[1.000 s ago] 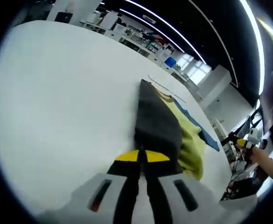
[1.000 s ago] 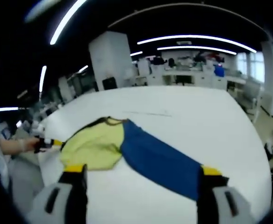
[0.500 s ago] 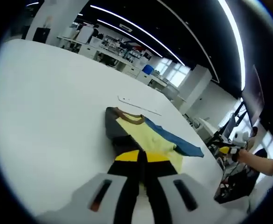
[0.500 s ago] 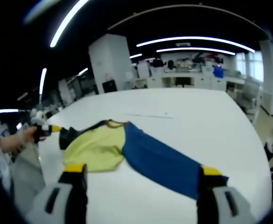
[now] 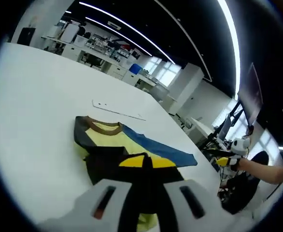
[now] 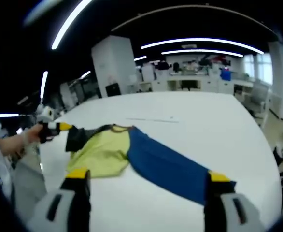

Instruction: Fold the garment on the visible template until the final outline fits inside the template.

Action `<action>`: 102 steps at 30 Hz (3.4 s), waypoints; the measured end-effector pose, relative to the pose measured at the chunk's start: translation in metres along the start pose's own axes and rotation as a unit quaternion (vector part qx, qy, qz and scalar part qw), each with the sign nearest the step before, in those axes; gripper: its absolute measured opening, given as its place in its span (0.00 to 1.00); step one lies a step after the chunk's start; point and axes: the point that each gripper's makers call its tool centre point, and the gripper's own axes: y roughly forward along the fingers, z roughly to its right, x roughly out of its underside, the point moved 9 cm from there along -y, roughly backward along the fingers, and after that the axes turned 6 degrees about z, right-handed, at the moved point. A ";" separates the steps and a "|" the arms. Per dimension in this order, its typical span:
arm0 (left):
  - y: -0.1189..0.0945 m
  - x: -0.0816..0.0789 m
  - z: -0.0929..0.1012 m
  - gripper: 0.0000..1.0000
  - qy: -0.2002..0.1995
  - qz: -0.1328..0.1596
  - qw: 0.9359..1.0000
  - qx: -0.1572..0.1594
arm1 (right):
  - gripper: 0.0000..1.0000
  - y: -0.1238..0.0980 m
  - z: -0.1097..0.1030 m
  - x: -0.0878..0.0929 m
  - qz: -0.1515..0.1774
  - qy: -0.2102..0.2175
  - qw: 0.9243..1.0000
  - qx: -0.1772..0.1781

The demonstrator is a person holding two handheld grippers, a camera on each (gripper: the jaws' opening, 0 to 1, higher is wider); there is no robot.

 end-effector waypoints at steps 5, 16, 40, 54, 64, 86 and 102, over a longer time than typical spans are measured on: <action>0.020 0.002 0.009 0.00 0.007 -0.013 1.000 0.015 | 0.99 -0.001 0.000 0.002 0.001 0.004 1.000 0.002; 0.059 0.040 0.003 0.00 0.012 -0.069 0.997 0.020 | 0.99 -0.007 0.002 0.008 0.002 0.016 1.000 0.007; 0.039 0.034 -0.004 0.40 0.075 -0.057 0.995 0.035 | 0.99 0.001 -0.009 0.014 -0.003 0.026 1.000 -0.005; 0.009 0.016 -0.058 0.34 0.085 -0.044 0.995 -0.038 | 0.99 0.003 -0.017 0.021 -0.008 0.032 0.999 -0.009; 0.013 0.028 -0.076 0.27 0.080 -0.061 0.993 -0.067 | 0.99 -0.001 -0.014 0.026 -0.013 0.035 0.999 -0.008; -0.006 0.020 -0.080 0.00 0.062 -0.043 0.994 -0.080 | 0.99 -0.004 -0.019 0.029 -0.014 0.037 0.999 0.000; -0.115 -0.023 -0.147 0.00 0.059 0.004 0.981 -0.187 | 0.99 0.020 -0.030 0.019 -0.015 0.024 0.999 -0.029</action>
